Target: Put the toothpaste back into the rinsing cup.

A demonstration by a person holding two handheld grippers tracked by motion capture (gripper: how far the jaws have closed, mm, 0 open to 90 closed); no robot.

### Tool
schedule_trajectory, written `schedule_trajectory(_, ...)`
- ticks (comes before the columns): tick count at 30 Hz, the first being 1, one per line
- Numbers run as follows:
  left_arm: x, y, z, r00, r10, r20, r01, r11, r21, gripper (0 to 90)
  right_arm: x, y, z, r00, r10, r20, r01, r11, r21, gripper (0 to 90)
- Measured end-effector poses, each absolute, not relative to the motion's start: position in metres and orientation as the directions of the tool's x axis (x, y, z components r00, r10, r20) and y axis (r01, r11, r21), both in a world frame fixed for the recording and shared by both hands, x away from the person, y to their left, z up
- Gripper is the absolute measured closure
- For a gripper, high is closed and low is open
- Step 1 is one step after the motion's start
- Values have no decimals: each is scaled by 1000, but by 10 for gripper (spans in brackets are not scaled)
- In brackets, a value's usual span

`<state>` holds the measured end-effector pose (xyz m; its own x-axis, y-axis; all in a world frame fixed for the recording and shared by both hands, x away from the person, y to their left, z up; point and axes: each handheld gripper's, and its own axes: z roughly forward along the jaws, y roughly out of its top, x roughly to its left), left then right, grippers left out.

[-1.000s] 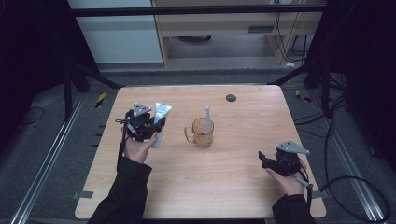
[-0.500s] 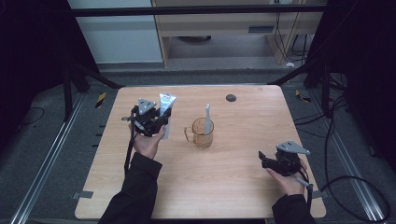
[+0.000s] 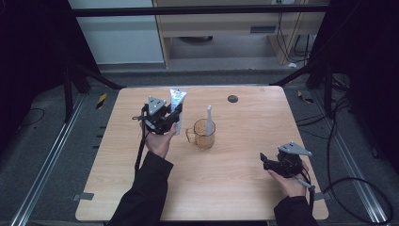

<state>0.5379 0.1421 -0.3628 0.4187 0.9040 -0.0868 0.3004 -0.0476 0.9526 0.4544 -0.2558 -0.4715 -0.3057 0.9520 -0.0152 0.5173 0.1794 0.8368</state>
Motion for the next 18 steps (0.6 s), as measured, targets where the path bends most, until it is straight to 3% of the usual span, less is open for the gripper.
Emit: schedule_trajectory(18,549,107,-368,459,879,-133,270,5,963,687,455,-257,-472,-306,952,-12,514,176,839,223)
